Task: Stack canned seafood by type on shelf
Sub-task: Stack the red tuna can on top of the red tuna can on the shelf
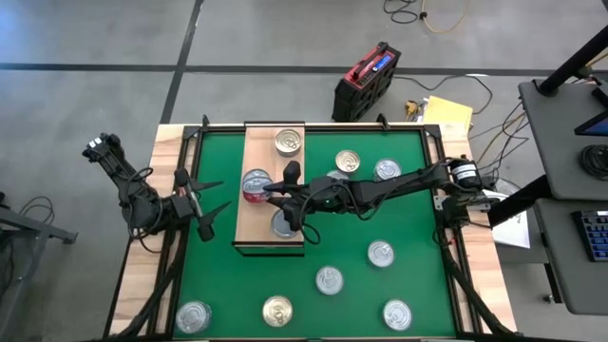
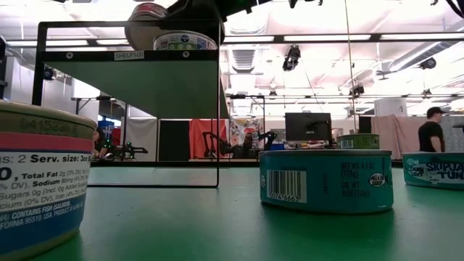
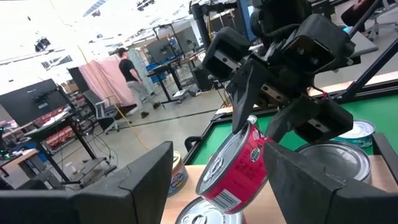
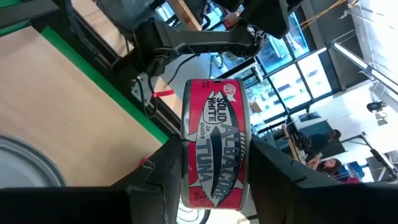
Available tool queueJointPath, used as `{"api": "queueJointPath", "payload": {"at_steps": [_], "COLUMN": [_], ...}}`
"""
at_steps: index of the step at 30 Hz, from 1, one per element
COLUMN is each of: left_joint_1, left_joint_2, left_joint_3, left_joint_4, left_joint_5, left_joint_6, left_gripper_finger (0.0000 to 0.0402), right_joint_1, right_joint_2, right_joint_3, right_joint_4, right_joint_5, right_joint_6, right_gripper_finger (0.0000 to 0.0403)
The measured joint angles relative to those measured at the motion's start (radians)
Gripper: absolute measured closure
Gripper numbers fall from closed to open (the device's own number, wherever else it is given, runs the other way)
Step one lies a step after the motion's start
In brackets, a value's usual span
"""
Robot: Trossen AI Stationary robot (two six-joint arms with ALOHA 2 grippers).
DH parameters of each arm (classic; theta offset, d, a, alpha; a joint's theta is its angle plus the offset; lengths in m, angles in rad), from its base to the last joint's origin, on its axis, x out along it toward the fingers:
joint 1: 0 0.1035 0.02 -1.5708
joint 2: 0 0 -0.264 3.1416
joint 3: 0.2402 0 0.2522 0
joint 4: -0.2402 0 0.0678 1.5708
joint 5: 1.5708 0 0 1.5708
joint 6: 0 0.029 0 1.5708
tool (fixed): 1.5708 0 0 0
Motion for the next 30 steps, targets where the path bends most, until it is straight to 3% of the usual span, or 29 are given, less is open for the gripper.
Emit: {"api": "queueJointPath", "payload": {"at_steps": [30], "left_joint_1": [0.0], "left_joint_2": [0.0], "left_joint_3": [0.006], "left_joint_4": [-0.001], "left_joint_5": [-0.001], "left_joint_6": [-0.011], "left_gripper_finger": [0.0169], "right_joint_1": [-0.034], "right_joint_2": [-0.002], "right_joint_3": [0.002], "right_joint_4": [0.06], "right_joint_5": [-0.086], "right_joint_6": [-0.02], "right_gripper_finger": [0.0268]}}
